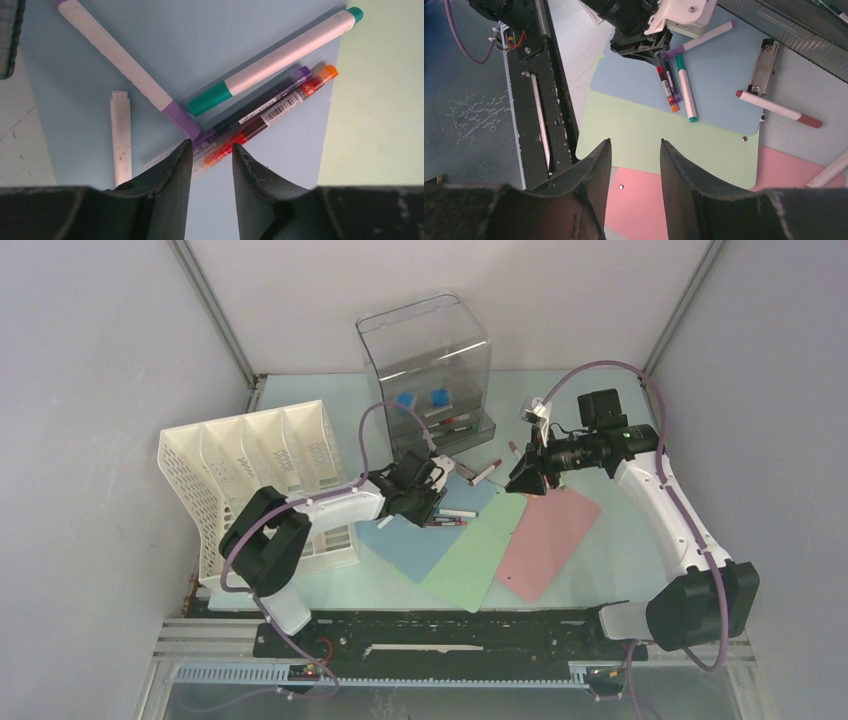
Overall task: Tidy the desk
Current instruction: Pick up the stationery from the center of the board, then place the stationery in the drawer.
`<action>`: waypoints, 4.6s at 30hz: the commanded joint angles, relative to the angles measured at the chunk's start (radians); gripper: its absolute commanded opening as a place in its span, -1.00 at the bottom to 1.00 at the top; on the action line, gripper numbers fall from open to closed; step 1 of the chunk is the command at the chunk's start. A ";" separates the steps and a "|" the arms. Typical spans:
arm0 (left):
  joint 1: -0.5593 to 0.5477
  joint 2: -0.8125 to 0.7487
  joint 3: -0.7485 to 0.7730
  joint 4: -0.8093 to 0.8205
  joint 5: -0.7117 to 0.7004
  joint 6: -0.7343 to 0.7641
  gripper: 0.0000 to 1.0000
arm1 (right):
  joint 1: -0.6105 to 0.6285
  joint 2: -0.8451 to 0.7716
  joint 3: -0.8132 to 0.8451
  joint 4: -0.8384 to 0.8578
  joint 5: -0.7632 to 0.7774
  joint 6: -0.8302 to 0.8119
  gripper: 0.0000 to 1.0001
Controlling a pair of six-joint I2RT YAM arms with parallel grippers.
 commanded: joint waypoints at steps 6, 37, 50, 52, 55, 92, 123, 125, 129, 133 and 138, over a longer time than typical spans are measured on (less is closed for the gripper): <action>0.001 0.036 0.048 -0.006 -0.022 0.042 -0.25 | 0.008 0.003 0.001 -0.006 -0.006 -0.012 -0.03; -0.004 0.048 0.059 -0.020 0.030 0.048 -0.71 | 0.020 0.011 0.001 -0.006 -0.003 -0.013 -0.03; -0.013 0.044 0.054 -0.035 0.019 0.063 -0.40 | 0.023 0.010 0.001 -0.006 -0.002 -0.014 -0.03; -0.018 0.050 0.055 -0.040 0.012 0.063 -0.37 | 0.023 0.009 0.001 -0.006 -0.002 -0.014 -0.03; -0.027 0.055 0.054 -0.046 0.010 0.063 -0.36 | 0.025 0.012 0.001 -0.006 -0.002 -0.015 -0.03; -0.134 -0.234 -0.095 0.137 -0.188 0.101 -1.00 | 0.031 0.000 0.001 -0.008 0.004 -0.016 -0.03; -0.091 -0.005 0.307 0.180 -0.420 0.648 -1.00 | 0.032 -0.027 0.001 -0.009 0.020 -0.022 -0.03; -0.074 0.021 0.325 0.199 -0.420 0.658 -1.00 | 0.031 -0.032 0.001 -0.008 0.020 -0.022 -0.03; -0.040 0.082 0.384 0.203 -0.422 0.653 -0.86 | 0.031 -0.044 0.001 -0.008 0.019 -0.023 -0.03; -0.028 0.120 0.433 0.206 -0.430 0.634 -0.49 | 0.030 -0.058 0.001 -0.008 0.022 -0.023 -0.03; -0.029 0.131 0.475 0.201 -0.475 0.619 -0.09 | 0.024 -0.080 0.001 -0.007 0.022 -0.024 -0.03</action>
